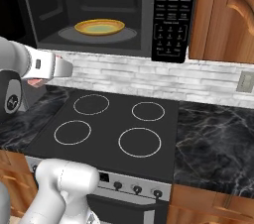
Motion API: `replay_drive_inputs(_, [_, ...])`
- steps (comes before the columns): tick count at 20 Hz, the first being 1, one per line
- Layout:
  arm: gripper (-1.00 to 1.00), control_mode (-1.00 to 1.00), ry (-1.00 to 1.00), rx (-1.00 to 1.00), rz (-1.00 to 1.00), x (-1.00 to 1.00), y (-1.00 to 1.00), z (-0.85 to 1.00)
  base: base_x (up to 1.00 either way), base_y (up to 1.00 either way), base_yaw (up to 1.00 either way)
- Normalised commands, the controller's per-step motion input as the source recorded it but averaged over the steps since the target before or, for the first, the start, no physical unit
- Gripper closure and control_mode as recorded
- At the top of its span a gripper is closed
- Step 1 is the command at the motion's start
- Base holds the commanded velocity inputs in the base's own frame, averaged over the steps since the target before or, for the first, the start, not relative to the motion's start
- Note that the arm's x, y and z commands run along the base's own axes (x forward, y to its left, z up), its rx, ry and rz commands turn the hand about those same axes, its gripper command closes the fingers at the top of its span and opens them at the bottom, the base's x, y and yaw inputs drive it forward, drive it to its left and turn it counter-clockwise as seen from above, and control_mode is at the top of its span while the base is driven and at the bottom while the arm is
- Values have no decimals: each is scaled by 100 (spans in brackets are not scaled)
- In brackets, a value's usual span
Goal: Transport the steak from the fridge to the microwave and turn on the microwave.
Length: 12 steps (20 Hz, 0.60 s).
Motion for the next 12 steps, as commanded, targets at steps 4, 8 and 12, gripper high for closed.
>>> replay_drive_inputs(4, [100,100,0,0,0,0,0,0,0,0,0])
replay_drive_inputs(8, [100,-100,-9,0,0,-4,0,13,-5,0,1])
replay_drive_inputs(12, [100,-100,-19,0,2,-5,0,35,0,0,0])
